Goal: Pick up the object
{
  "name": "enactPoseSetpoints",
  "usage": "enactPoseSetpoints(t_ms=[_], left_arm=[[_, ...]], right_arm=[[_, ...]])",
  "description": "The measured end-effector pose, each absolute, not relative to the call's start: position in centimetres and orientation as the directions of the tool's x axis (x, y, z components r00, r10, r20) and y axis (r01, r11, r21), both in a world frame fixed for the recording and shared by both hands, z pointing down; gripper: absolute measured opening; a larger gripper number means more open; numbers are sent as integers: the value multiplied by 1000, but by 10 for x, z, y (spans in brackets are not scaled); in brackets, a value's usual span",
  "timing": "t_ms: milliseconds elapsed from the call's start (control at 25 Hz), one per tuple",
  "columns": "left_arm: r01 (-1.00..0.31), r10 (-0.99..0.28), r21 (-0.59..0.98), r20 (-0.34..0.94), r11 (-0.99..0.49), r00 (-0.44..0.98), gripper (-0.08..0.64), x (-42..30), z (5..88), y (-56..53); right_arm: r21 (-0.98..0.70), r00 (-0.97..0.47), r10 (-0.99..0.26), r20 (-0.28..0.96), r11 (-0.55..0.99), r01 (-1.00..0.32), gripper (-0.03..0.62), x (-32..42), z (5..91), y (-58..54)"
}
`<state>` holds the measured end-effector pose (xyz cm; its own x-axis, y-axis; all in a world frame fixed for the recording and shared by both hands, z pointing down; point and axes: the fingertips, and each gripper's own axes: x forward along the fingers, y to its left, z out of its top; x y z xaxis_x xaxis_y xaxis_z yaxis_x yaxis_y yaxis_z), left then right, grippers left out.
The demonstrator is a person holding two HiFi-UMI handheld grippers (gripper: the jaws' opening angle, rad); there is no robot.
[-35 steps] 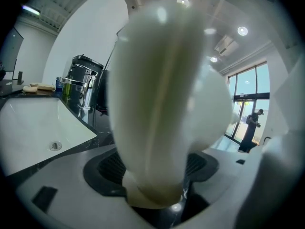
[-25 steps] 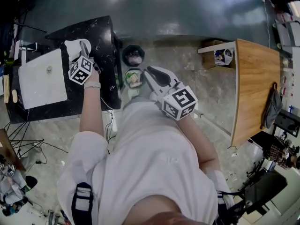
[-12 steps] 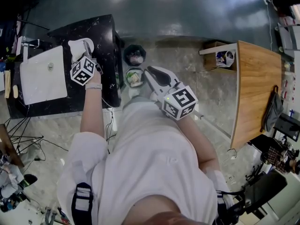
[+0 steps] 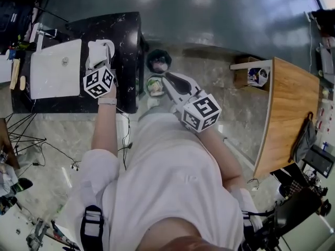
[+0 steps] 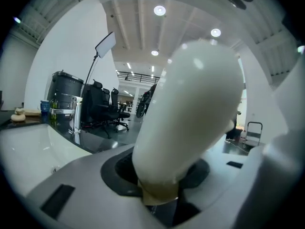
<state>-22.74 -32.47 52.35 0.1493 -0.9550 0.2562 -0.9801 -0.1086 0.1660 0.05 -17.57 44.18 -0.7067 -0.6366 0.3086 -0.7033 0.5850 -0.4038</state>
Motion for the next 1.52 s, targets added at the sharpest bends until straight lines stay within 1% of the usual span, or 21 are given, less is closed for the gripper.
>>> enactPoseSetpoints(t_ms=[240,360,440,600,720,920,1280,1520], left_arm=[[-974,-952,119,219,-191,214,153,-225,494,-283],[-973,-953,108,206,-205,224,153,-230,483,-257],[-975,-956,90,199,-202,216,153,-237,475,-238],[-980,-959,6,203,-199,196,153,-242,463,-198],[-978,-956,-9,213,-207,200,153,-238,462,-172],[-983,-960,-75,239,-169,146,153,-241,466,-123],[-976,-953,-146,281,-159,113,153,-228,477,-68],[-974,-947,-141,294,-178,131,153,-211,482,-53]], right_arm=[[-429,-767,-579,278,639,-638,67,-21,440,-166],[-445,-795,-549,257,663,-602,67,-32,439,-158],[-462,-818,-525,236,680,-569,67,-41,437,-153],[-482,-859,-471,198,717,-504,67,-58,433,-137],[-491,-877,-446,179,732,-472,67,-68,432,-123],[-509,-910,-387,146,760,-405,67,-91,431,-103],[-522,-945,-307,110,791,-318,67,-112,428,-76],[-513,-956,-276,98,809,-286,67,-119,427,-68]])
